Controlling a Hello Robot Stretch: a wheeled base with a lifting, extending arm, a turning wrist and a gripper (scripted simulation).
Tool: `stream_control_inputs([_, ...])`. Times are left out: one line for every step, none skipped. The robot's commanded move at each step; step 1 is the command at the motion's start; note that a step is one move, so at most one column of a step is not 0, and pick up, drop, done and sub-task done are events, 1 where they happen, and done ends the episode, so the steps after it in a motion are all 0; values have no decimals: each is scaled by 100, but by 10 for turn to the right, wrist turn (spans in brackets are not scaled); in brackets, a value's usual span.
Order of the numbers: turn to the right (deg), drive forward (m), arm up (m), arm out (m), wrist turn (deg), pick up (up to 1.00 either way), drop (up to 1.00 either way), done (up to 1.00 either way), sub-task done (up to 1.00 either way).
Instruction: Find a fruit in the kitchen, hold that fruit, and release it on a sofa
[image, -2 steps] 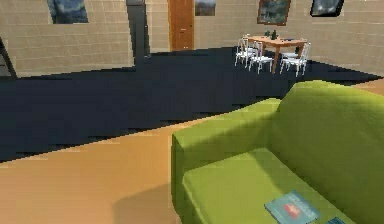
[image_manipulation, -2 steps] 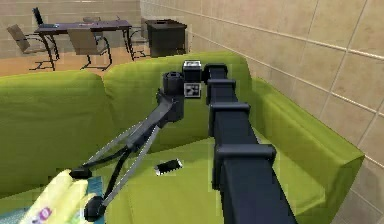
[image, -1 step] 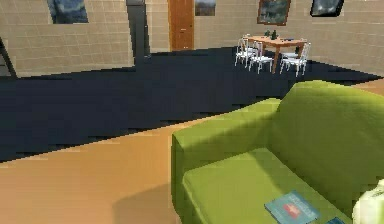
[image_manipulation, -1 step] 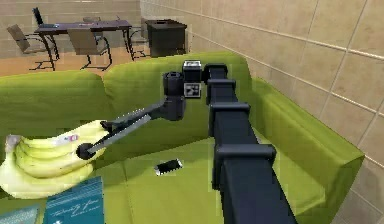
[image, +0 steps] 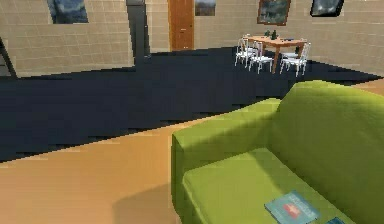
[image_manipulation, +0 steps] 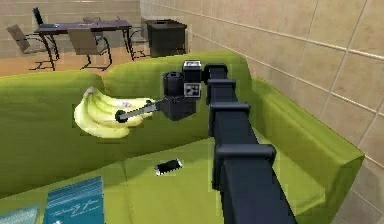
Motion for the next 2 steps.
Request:
stream_control_inputs([0, 0, -24, 0, 0, 0, 0, 0, 0])
stream_control_inputs([0, 0, -32, 0, 0, 0, 0, 0, 0])
